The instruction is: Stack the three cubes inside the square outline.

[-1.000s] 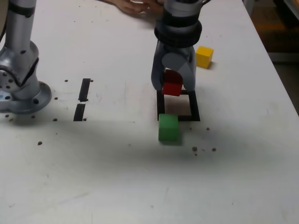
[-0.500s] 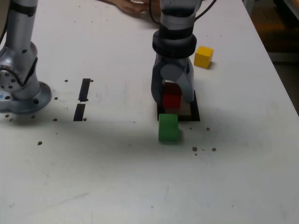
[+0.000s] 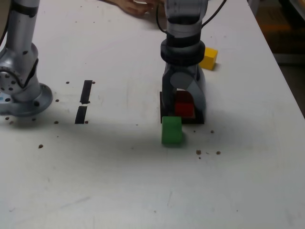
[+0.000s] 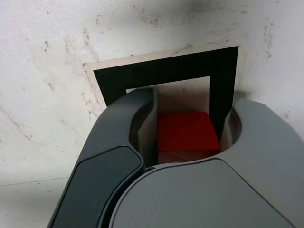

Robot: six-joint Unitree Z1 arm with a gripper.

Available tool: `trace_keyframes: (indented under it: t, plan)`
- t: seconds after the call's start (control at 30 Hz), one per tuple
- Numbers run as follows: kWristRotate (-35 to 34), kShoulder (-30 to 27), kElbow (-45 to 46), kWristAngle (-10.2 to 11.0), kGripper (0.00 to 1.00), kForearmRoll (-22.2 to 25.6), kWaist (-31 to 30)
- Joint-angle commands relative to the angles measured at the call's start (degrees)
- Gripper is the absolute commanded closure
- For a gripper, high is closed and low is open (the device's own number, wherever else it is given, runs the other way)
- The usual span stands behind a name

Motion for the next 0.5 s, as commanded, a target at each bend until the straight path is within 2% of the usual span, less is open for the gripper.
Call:
trace_keyframes:
  t: [0.0,0.2,0.47]
  plan:
    - [0.0,0.2,0.2,0.3,0.92,-0.5,0.1]
    - [-0.5,0.1,1.4,0.3,0.77,-0.5,0.1]
    - [-0.8,-0.4,2.7,-0.6,0.33,-0.3,0.1]
